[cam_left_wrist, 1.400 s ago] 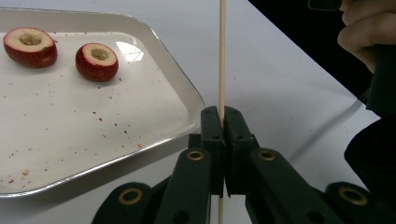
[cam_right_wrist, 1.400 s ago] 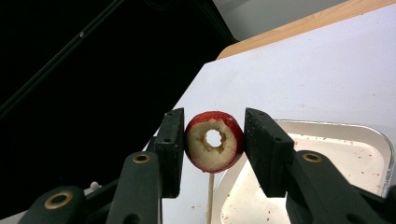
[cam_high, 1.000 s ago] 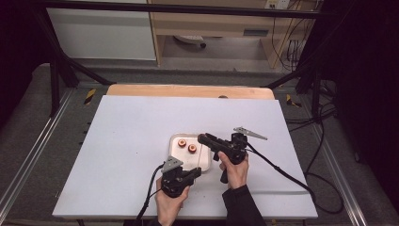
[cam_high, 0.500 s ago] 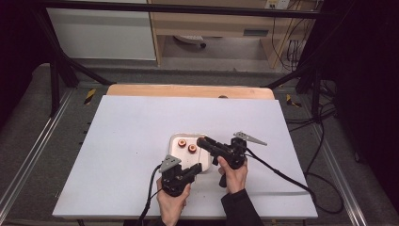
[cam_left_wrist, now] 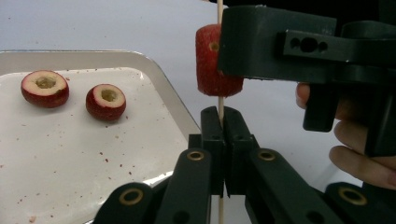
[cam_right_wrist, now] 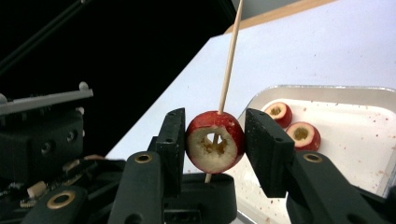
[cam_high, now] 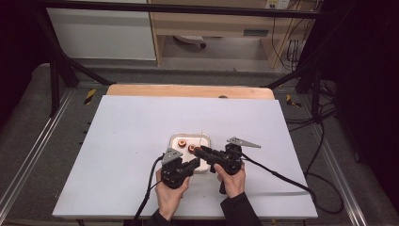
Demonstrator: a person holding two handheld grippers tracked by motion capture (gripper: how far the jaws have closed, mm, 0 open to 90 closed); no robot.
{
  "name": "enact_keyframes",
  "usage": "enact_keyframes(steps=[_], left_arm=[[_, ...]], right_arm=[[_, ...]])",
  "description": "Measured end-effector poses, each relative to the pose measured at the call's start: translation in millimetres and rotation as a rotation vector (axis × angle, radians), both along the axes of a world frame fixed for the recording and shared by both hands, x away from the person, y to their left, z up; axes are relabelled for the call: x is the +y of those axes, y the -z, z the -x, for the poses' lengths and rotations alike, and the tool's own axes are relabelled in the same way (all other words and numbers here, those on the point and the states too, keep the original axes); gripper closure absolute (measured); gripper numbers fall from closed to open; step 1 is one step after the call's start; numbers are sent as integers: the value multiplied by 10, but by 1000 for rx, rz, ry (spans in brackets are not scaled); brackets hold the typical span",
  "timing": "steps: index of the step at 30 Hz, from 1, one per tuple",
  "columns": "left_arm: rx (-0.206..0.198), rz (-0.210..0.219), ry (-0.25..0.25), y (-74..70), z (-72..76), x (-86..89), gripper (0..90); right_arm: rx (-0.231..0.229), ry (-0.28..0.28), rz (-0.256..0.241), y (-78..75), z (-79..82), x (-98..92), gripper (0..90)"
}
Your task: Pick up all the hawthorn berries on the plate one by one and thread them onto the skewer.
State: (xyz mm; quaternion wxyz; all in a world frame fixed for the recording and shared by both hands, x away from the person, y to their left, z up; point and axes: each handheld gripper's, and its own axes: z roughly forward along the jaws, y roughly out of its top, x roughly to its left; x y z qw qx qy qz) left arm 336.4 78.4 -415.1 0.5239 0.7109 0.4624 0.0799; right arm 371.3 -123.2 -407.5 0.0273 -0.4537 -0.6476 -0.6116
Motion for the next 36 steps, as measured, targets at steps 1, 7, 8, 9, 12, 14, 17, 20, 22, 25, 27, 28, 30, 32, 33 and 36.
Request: enact_keyframes(steps=[1,7,8,9,12,14,17,20,22,25,27,28,30,32,33,36], left_arm=[[2,-4,5,7,-3,4,884],[-12,-66,22,63,-6,98,884],[-14,-84,19,71,-4,136,884],[-16,-92,18,82,-2,175,884],[-21,-138,15,107,17,304,883],[-30,-162,16,118,34,392,883],[-42,-189,21,120,67,467,882],[-56,-215,35,115,105,505,881],[-57,-232,44,115,124,529,881],[-63,-257,52,123,149,562,880],[-59,-262,61,141,161,587,880],[-58,-270,59,147,165,608,880],[-56,-265,59,158,167,645,880],[-55,-267,62,166,173,669,880],[-56,-276,62,170,176,686,880],[-52,-277,60,182,183,724,879]], right_arm=[[1,-7,6,6,-1,0,601],[-22,-18,70,-11,-19,-41,455],[-27,-15,86,-25,-22,-56,414],[-32,-15,104,-36,-32,-73,373],[-41,-18,172,-55,-70,-119,272],[-47,-15,226,-56,-99,-145,223],[-62,-22,298,-46,-145,-175,151],[-68,-36,364,-34,-183,-194,110],[-70,-56,402,-29,-209,-206,95],[-63,-80,459,-28,-247,-226,81],[-53,-105,508,-33,-277,-229,73],[-52,-120,530,-34,-293,-227,70],[-39,-141,571,-40,-321,-213,69],[-30,-153,599,-45,-355,-193,67],[-29,-159,612,-48,-374,-182,68],[-20,-167,638,-61,-424,-142,68]])
